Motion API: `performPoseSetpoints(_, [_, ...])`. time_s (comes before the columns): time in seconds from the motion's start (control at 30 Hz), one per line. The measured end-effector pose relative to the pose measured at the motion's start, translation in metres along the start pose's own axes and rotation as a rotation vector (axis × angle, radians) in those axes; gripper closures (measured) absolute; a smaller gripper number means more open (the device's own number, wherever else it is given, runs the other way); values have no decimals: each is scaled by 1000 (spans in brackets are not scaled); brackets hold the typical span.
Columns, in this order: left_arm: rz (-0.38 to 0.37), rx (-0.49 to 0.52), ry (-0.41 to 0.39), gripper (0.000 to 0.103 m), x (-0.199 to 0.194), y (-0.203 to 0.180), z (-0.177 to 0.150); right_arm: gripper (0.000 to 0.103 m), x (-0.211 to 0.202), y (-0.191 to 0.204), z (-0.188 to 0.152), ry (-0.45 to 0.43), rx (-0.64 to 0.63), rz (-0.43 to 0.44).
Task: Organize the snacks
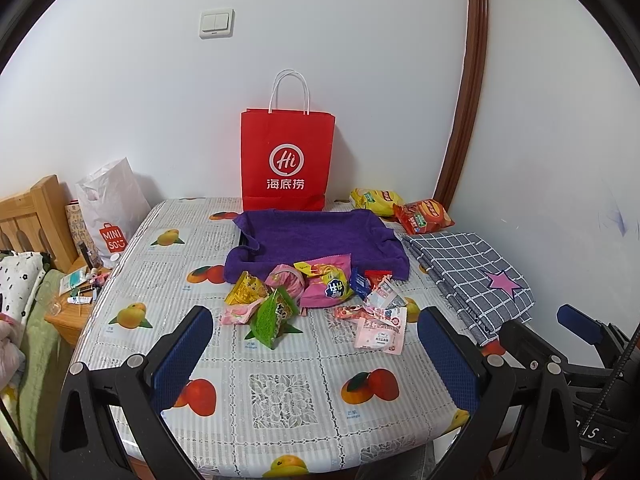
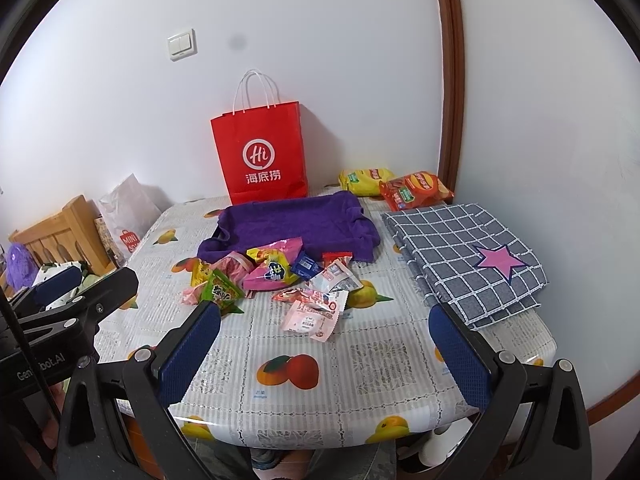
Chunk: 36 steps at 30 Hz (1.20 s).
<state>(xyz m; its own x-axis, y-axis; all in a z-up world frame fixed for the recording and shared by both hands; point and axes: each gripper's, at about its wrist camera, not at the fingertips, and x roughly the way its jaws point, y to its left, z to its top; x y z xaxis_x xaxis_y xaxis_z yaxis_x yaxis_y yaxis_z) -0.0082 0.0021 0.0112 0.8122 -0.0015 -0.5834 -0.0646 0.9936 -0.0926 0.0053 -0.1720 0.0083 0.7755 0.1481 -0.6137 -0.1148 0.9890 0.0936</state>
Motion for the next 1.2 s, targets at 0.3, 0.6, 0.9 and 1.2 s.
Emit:
performPoseSetpoints(0.3, [0,-1,-1,0,0,-1,0,1,-1,1,-1,-1,-3,4])
performPoseSetpoints(0.6, [-1,-3,0,0,0,-1,0,1,-2,2,-1,-4,-4,6])
performPoseSetpoints(0.9, [0,-6,-3,0,2,1,1,1,2,2,-1,-13,-8,8])
performPoseSetpoints(1.2, [16,-25,47,0,42,21,-2,1,52,-13,-7,62,26,-12])
